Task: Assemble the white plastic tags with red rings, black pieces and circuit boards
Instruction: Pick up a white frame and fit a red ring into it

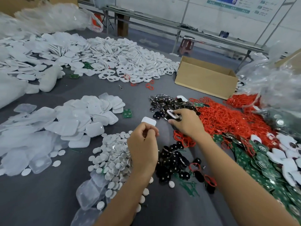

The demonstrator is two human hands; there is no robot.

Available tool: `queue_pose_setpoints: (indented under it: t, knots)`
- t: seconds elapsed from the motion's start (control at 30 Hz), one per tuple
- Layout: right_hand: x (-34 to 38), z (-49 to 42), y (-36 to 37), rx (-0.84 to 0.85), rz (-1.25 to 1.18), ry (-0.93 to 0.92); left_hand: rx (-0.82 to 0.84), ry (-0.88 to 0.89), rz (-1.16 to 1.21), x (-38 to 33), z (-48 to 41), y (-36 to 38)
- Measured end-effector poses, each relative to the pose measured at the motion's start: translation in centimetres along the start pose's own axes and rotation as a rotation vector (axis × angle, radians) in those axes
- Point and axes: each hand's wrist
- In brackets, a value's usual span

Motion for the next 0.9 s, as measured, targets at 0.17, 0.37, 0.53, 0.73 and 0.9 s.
queue_pose_setpoints:
  t: [0.17,0.37,0.53,0.73,0.9]
  knots:
    - [-0.6,0.8,1.0,-0.262,-0.011,-0.054,0.037,-0.013,0.009,-0.1,0.2,0.0]
    - [-1.0,4.1,-1.9,-0.031,-0.76,0.039,0.135,-0.068,0.023,0.0,0.1,0.4]
    - [-1.3,8.5,-3.6,0.401,-1.126,0.045,0.223,-0.073,0.094,0.2,0.2,0.8]
    - [-2.4,9.4,-2.1,-0.142,-0.605,-0.093,0.257,-0.084,0.125,0.6,0.6,1.3]
    - [-1.4,6.2,-0.9,-0.307,-0.54,-0.204,0.227,-0.085,0.122,0.8,0.5,1.5]
Point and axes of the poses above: each hand's wrist, its own z-axis away from the middle knuckle, its own y-axis out of the palm, x = y × z, and after that the axes turned 10 degrees about y, right-handed
